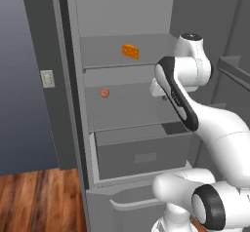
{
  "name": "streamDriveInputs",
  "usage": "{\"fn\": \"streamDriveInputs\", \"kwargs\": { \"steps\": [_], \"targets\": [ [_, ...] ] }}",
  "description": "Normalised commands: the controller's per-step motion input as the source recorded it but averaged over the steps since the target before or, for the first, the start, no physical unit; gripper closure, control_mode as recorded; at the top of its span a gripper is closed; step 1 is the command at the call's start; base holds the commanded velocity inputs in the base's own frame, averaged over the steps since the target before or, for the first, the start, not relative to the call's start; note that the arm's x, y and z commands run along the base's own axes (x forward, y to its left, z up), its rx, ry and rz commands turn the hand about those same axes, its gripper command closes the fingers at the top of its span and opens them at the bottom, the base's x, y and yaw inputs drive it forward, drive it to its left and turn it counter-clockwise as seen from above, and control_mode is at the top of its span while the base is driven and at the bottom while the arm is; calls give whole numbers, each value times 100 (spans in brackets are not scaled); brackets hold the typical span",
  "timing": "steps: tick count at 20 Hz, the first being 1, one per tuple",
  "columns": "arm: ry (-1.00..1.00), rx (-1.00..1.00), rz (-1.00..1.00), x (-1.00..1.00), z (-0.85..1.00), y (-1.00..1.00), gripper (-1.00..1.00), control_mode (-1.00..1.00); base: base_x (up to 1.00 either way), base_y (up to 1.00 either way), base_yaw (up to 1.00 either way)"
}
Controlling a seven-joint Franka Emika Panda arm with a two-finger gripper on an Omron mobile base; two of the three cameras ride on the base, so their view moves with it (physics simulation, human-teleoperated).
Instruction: Pick the cheese from the fridge and the cheese grater from the cabinet and place them next to the salad bowl.
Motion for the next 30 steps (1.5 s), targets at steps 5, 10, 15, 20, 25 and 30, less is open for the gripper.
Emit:
{"fn": "streamDriveInputs", "kwargs": {
  "steps": [5,10,15,20,25,30],
  "targets": [
    [-6,0,0,-14,0,0,-100,-100,0,0,0],
    [-16,-2,0,-27,0,0,-100,-100,0,0,0],
    [-23,-1,3,-20,23,0,-100,-100,0,0,0],
    [-14,1,9,-25,43,0,-100,-100,0,0,0],
    [-11,0,8,-10,51,0,-100,-100,0,0,0],
    [-14,0,7,-1,51,0,-100,-100,0,0,0]
  ]
}}
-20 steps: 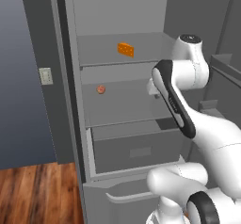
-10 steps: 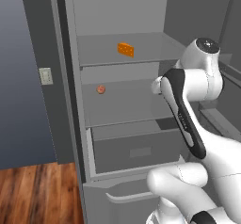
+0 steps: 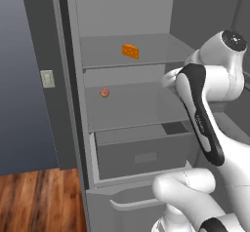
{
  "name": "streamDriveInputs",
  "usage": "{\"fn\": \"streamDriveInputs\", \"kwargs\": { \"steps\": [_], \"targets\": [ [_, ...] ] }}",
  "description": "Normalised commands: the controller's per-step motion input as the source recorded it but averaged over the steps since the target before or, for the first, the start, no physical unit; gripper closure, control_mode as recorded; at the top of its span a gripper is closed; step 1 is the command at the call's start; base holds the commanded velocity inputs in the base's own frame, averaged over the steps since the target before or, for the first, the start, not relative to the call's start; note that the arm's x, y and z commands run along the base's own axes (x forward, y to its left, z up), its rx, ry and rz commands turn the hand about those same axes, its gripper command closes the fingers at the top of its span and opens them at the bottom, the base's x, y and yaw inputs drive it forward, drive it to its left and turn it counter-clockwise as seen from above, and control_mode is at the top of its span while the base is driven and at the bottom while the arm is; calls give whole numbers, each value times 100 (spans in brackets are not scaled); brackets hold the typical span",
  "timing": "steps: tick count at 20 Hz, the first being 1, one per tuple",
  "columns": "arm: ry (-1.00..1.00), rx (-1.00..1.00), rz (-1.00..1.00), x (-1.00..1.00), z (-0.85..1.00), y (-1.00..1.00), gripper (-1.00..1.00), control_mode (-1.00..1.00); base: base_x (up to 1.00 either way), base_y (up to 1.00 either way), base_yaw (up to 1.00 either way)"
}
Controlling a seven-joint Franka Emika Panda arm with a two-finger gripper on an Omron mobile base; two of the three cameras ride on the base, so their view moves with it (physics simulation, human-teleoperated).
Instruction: Pick the cheese from the fridge and the cheese grater from the cabinet and place them next to the salad bowl.
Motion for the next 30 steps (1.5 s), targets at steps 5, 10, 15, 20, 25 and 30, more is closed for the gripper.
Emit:
{"fn": "streamDriveInputs", "kwargs": {
  "steps": [5,10,15,20,25,30],
  "targets": [
    [-13,0,5,0,47,0,-100,-100,0,0,0],
    [-17,0,1,16,33,4,-100,-100,0,0,0],
    [-11,0,5,29,25,6,-100,-100,0,0,0],
    [5,3,5,30,15,19,-100,-100,0,0,0],
    [13,5,15,34,14,4,-100,-100,0,0,0],
    [1,0,3,32,0,9,-100,-100,0,0,0]
  ]
}}
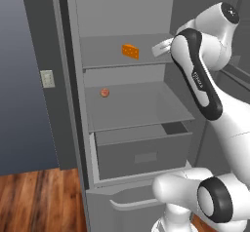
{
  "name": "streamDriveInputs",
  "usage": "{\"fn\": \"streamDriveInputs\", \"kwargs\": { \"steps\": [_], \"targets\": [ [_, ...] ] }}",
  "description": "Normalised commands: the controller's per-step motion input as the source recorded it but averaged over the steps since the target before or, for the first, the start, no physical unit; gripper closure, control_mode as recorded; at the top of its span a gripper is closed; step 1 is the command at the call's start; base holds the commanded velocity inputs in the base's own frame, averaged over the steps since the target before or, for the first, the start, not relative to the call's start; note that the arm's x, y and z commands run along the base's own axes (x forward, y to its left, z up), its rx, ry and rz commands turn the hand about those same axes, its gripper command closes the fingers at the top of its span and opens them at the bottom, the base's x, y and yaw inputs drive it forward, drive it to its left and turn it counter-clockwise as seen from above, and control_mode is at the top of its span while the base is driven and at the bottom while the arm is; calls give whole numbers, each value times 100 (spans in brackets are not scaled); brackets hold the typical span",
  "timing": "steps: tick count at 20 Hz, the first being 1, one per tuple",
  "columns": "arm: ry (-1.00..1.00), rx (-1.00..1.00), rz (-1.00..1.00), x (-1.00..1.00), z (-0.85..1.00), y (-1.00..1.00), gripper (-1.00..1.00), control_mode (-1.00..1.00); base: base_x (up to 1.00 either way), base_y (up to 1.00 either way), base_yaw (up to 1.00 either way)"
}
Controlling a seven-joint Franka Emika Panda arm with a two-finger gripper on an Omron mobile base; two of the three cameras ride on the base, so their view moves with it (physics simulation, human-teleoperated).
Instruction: Pick the cheese from the fridge and the cheese grater from the cabinet and place them next to the salad bowl.
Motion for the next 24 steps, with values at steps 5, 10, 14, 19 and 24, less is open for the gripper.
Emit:
{"fn": "streamDriveInputs", "kwargs": {
  "steps": [5,10,14,19,24],
  "targets": [
    [0,-1,1,28,-1,9,-100,-100,0,0,0],
    [0,0,1,28,-14,18,-100,-100,0,0,0],
    [0,0,2,35,-11,3,-100,-100,0,0,0],
    [0,0,0,47,-9,1,-100,-100,0,0,0],
    [0,0,0,55,-17,0,-100,-100,0,0,0]
  ]
}}
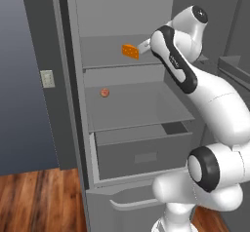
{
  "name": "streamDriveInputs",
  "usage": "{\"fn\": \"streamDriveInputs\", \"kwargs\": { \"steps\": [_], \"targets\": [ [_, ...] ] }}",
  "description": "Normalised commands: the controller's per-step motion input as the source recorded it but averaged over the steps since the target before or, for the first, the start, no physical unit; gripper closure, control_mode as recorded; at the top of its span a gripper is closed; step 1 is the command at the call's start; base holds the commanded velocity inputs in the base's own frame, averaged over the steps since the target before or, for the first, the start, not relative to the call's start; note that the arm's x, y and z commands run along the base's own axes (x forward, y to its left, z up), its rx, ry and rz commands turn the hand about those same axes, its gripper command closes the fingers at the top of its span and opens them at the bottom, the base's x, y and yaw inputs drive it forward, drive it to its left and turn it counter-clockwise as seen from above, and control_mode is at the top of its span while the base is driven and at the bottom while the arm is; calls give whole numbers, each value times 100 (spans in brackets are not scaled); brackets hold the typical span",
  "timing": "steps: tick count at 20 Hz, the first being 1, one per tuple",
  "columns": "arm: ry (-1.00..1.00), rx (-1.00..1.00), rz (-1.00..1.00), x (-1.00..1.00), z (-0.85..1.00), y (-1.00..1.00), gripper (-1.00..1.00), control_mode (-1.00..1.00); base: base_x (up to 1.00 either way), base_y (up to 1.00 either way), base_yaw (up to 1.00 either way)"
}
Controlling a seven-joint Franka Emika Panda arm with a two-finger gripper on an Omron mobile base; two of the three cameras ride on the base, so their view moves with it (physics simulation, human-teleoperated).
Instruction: Pick the cheese from the fridge and the cheese grater from the cabinet and place them next to the salad bowl.
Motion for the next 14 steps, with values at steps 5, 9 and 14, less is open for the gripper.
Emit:
{"fn": "streamDriveInputs", "kwargs": {
  "steps": [5,9,14],
  "targets": [
    [0,0,1,40,-16,0,-100,-100,0,0,0],
    [0,0,2,39,-12,0,-100,-100,0,0,0],
    [0,0,0,39,-12,5,-100,-100,0,0,0]
  ]
}}
